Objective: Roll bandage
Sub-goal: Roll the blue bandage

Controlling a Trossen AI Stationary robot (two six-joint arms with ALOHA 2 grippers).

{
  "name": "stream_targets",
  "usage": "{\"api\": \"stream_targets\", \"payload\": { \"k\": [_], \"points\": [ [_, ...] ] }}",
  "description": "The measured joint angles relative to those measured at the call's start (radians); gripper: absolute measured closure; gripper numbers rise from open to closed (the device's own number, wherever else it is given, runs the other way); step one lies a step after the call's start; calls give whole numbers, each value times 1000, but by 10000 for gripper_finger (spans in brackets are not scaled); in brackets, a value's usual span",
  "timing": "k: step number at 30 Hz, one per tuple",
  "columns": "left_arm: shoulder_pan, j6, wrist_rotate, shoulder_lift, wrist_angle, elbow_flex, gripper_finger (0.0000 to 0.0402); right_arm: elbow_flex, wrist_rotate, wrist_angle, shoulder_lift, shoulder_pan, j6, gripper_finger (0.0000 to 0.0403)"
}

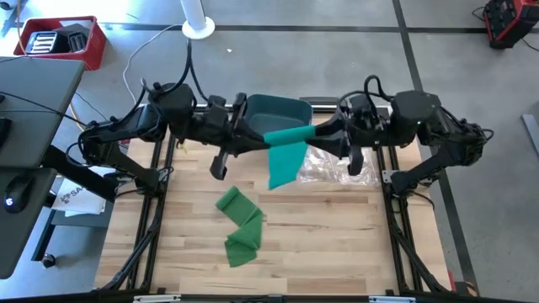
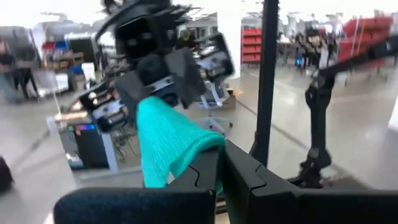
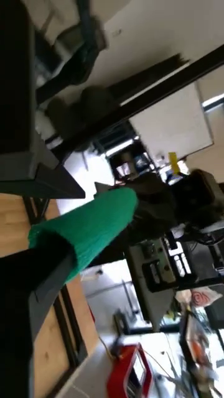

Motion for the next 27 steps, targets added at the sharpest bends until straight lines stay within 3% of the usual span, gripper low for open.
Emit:
{"api": "stream_targets", "payload": {
  "k": [6,14,20,24,27],
  "points": [
    [-13,43,-7,0,-2,0,396,0,-58,2,0,-18,12,298],
    [15,-320,-81,0,-3,0,345,0,-58,8,29,15,-264,394],
    [50,-642,-58,0,-1,0,307,0,-10,5,53,52,-553,384],
    [53,-696,-27,0,-11,0,300,0,70,-20,54,85,-749,387],
    [50,-696,-30,0,-24,0,314,0,151,-20,54,104,-744,388]
  ]
}}
